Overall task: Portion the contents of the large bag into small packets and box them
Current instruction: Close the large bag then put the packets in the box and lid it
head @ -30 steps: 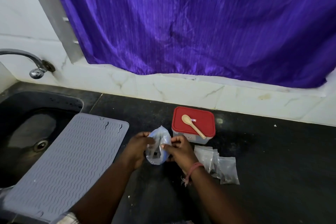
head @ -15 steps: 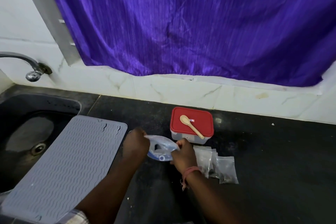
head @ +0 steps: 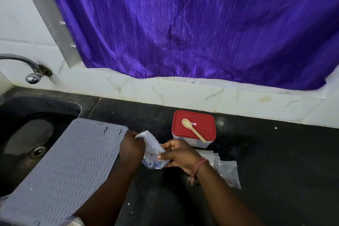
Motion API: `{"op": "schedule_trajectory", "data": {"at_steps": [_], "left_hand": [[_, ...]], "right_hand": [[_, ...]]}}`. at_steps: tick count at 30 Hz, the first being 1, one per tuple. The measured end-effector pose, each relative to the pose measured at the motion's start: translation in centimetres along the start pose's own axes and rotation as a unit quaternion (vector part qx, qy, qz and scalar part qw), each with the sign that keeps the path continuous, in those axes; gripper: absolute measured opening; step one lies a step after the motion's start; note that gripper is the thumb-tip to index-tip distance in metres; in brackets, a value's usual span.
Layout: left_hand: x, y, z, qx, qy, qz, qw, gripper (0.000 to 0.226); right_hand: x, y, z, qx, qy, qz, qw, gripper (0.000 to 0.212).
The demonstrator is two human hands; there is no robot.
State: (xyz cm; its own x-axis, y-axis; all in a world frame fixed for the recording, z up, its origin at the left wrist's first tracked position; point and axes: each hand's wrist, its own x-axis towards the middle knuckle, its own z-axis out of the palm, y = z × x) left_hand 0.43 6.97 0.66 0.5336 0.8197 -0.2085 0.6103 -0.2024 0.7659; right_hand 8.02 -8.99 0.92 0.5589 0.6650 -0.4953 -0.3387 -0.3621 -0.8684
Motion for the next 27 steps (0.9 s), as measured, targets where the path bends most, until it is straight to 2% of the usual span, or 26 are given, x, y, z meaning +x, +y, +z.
{"op": "schedule_trajectory", "data": {"at_steps": [2, 4, 6, 7, 8, 9, 12, 14, 16, 18, 21, 23, 24, 25, 27], "left_hand": [[0.5, 0.9, -0.3, 0.009, -0.063, -0.022, 0.998, 0.004], [0.6, 1.6, -1.0, -0.083, -0.205, -0.038, 0.975, 0.007], [0.2, 2.4, -2.2, -0.183, -0.382, -0.069, 0.903, 0.024], [0.0, 2.5, -2.7, -0.187, -0.449, -0.072, 0.871, 0.027], [-0.2, 2.8, -3.0, -0.172, -0.491, -0.065, 0.852, 0.025], [-0.3, 2.8, -2.9, -0.155, -0.507, -0.056, 0.846, 0.024], [-0.8, 2.9, -2.0, -0.123, -0.445, -0.044, 0.886, 0.020], [-0.8, 2.5, -1.3, -0.084, -0.332, -0.046, 0.938, 0.011], [-0.1, 1.8, -1.0, 0.037, -0.183, -0.016, 0.982, 0.005], [0.4, 1.0, -0.7, 0.119, -0.061, 0.024, 0.991, 0.006], [-0.1, 1.0, -0.1, 0.087, 0.057, 0.103, 0.989, 0.009], [0.1, 1.5, -0.3, 0.051, 0.100, 0.122, 0.986, 0.015], [0.4, 1.7, -0.4, 0.049, 0.103, 0.124, 0.986, 0.015], [0.7, 1.6, -0.5, 0.068, 0.093, 0.130, 0.985, 0.011], [1.0, 1.5, -0.4, 0.095, 0.054, 0.144, 0.984, 0.011]], "right_hand": [[1.0, 0.2, 0.6, -0.091, 0.169, 0.000, 0.981, 0.014], [1.9, 0.6, 0.8, -0.102, 0.296, -0.005, 0.950, 0.013], [2.5, 0.9, 0.6, -0.091, 0.359, -0.008, 0.929, 0.009], [2.7, 1.1, 0.4, -0.092, 0.373, -0.007, 0.923, 0.008], [2.8, 1.1, 0.3, -0.099, 0.382, -0.006, 0.919, 0.009], [2.8, 1.2, 0.3, -0.105, 0.388, -0.005, 0.916, 0.011], [2.4, 1.2, 0.5, -0.111, 0.395, -0.008, 0.912, 0.012], [2.2, 1.3, 0.2, -0.106, 0.395, -0.008, 0.913, 0.013], [2.0, 1.3, -0.1, -0.073, 0.387, -0.030, 0.919, 0.022], [1.6, 1.4, 0.1, -0.080, 0.351, -0.096, 0.928, 0.031], [0.7, 1.3, 1.2, -0.108, 0.211, -0.175, 0.956, 0.033], [0.3, 1.0, 1.6, -0.090, 0.102, -0.178, 0.975, 0.031], [0.3, 0.9, 1.6, -0.074, 0.073, -0.161, 0.981, 0.035], [0.4, 0.8, 1.4, -0.054, 0.072, -0.141, 0.986, 0.038], [1.1, 0.9, 0.8, -0.026, 0.154, -0.116, 0.981, 0.032]]}}
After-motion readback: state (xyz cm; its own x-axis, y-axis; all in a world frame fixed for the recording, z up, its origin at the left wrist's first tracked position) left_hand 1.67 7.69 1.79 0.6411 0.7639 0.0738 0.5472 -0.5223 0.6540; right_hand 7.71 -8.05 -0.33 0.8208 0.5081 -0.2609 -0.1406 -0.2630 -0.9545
